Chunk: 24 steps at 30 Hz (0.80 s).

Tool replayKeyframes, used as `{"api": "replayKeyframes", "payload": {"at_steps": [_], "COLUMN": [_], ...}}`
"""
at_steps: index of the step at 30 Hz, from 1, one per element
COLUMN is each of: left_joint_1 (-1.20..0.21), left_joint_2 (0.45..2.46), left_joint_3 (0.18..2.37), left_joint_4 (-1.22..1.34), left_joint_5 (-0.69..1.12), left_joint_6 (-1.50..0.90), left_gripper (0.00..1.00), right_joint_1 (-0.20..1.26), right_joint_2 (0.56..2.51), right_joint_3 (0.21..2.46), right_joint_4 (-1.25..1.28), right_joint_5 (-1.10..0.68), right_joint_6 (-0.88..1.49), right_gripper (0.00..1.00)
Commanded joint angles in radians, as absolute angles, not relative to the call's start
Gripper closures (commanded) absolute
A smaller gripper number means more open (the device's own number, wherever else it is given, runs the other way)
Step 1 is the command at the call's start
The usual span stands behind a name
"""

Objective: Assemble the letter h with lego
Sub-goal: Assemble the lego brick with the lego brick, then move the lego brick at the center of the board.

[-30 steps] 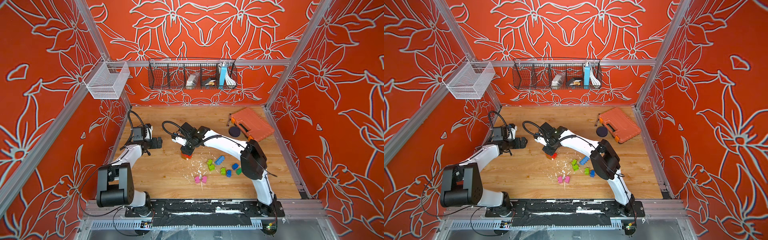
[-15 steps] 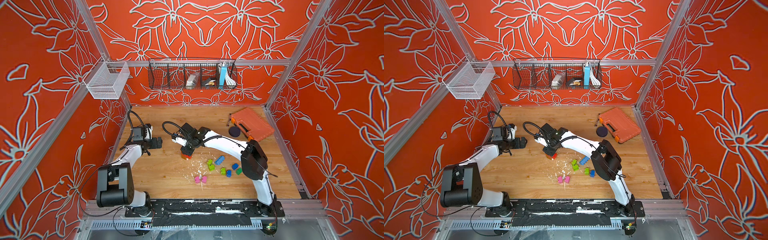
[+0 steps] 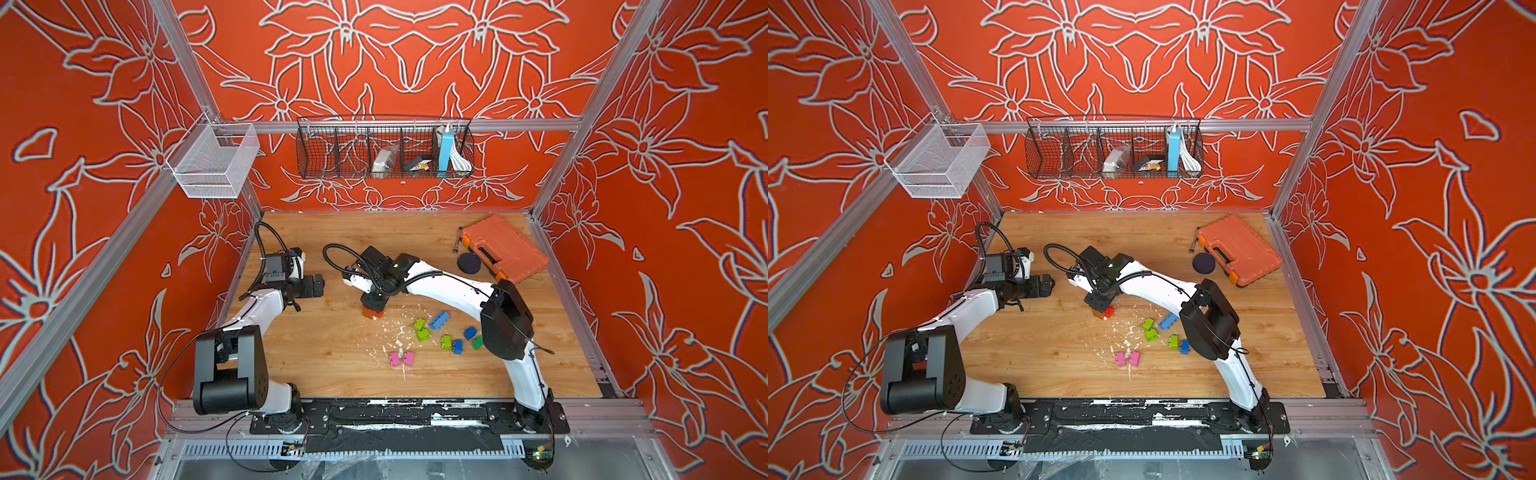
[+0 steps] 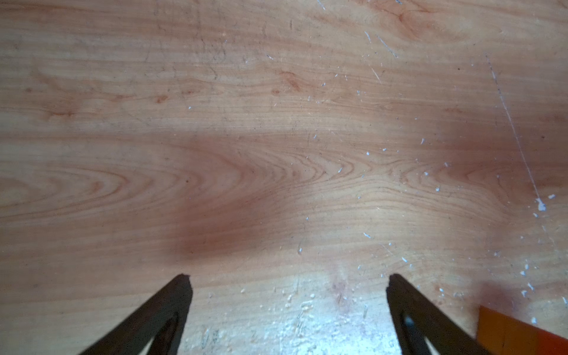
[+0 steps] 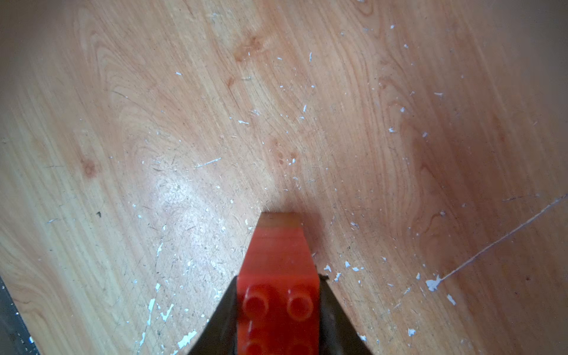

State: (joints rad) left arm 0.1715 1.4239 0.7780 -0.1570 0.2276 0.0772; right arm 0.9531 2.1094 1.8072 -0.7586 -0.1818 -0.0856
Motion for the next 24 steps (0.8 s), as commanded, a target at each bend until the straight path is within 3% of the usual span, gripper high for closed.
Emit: {"api": "replayKeyframes", "payload": {"at_steps": [1, 13, 24], "left_joint_1": [0.18, 0.184, 0.187], "left_joint_2": [1.412, 1.412, 1.414], "left_joint_3": [0.785, 0.787, 0.786], "left_joint_4": [-0.175, -0.177, -0.173], "left_joint_5": [0.24, 0.248, 0.251], "left_joint_6": [0.072, 0.071, 0.072], "left_gripper": [0.0, 0.01, 0.0], "right_joint_1": [0.965, 0.965, 0.921], "right_joint_2": [2.162, 2.193, 2.15], "right_joint_3": [1.775, 1.66, 1.842], "right_joint_4": [-0.86, -0.841, -0.904], "right_joint_5": [-0.176, -0.136, -0.082], "right_joint_6": [-0.088, -0.09, -0.083], "right_gripper": [0.92, 0.94, 0.92]}}
